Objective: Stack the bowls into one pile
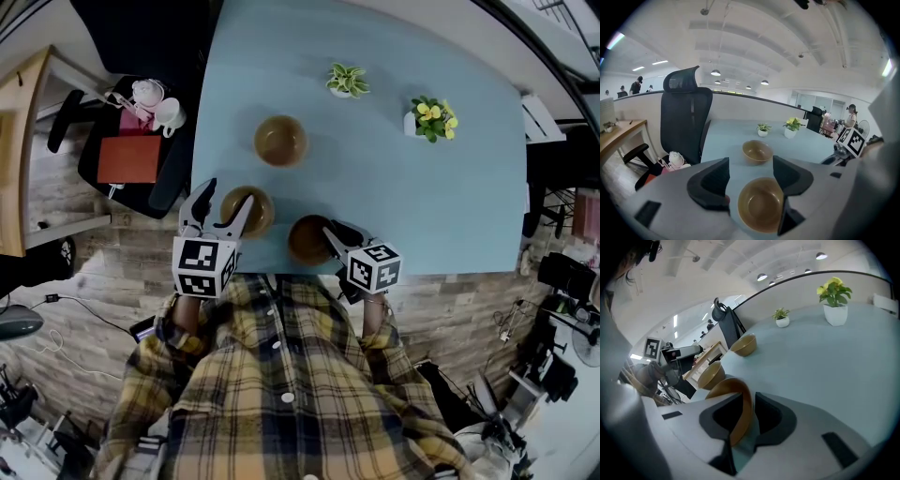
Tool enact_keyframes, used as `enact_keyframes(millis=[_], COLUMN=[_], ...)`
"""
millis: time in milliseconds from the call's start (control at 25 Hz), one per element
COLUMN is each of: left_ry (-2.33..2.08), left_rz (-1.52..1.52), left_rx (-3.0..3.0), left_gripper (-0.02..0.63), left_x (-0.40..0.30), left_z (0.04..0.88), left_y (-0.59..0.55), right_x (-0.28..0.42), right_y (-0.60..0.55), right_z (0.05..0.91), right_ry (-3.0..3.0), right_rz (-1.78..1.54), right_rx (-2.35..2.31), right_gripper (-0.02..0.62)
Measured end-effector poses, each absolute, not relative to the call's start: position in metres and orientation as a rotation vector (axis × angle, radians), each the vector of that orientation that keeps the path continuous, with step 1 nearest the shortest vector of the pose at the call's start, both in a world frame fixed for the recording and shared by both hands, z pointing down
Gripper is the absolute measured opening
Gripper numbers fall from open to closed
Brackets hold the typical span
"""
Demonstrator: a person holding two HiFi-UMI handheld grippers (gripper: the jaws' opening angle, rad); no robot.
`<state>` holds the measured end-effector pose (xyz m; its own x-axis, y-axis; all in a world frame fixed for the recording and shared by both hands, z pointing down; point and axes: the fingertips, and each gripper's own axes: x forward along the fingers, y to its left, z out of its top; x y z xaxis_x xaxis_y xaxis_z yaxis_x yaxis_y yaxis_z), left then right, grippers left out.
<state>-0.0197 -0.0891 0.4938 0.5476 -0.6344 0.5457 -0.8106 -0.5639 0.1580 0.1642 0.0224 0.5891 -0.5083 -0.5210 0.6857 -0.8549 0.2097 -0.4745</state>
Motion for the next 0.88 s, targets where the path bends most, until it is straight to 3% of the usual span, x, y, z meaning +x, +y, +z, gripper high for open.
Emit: enact_keyframes(millis=[200,880], left_ry=[-1.188,-1.241], left_rz=[0.609,0.576], left_rx=[2.390,2.371], left_gripper=[0.278,0.278], left_x=[-0.022,-0.033], left_z=[0.494,0.487], left_y=[-0.092,-0.092], right_x=[0.166,0.163], right_y=[0.021,-0.009], right_z=[0.589,0.556], right_ry=[-2.116,-2.246], right_rz=[1.277,1.296], right_rx=[1.280,1.268], right_gripper=[0.035,0.020])
